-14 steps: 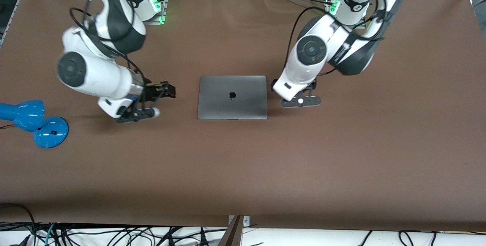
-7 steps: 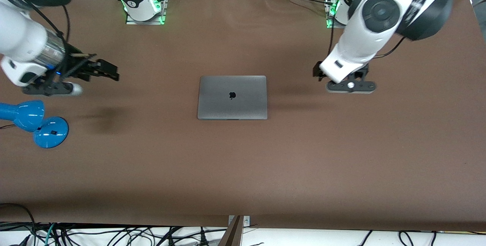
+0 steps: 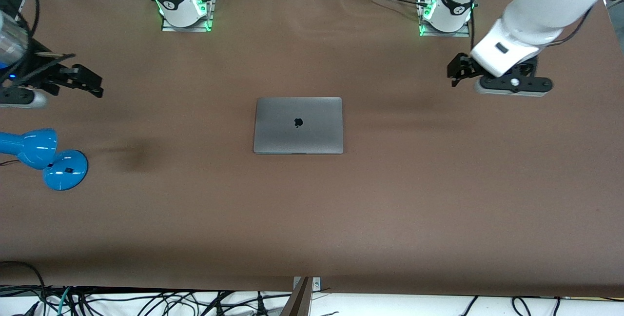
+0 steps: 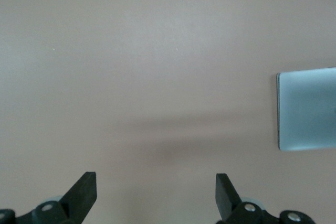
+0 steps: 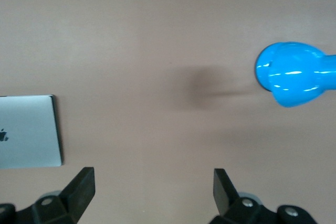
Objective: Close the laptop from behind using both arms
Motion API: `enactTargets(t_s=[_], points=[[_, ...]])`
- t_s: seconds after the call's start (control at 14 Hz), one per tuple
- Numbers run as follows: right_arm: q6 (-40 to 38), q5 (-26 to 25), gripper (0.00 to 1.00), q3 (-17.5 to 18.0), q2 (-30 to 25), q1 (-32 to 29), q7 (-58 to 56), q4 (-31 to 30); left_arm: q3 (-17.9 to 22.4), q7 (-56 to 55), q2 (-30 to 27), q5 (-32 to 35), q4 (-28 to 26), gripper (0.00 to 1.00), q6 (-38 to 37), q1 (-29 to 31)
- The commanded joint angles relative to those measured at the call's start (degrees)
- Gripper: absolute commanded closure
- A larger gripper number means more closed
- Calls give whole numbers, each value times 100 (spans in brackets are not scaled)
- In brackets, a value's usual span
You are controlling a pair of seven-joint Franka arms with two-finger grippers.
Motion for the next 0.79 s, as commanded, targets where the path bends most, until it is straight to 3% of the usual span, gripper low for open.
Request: enactTargets(t_s=[0.0,0.07,0.14,0.43,0.71], points=[[-81,-27,0,-83,-185,2,-130,-76,1136,737,-375,-233,-155,0,-297,-760],[-98,-19,0,-83,-203,-15,-130,-94,1559,843,-428,-207,-155,0,-358,-1086],[-142,-10,0,-83,-229,-24,-130,-103,1729,922,-419,-154,-138,0,-402,-1220],[-265,429,0,-83,-370,-42,-130,-138,1582,967,-323,259,248,0,-640,-1151],[-292,447,0,-83,-431,-50,-130,-226,1335,949,-209,251,416,0,-675,-905]])
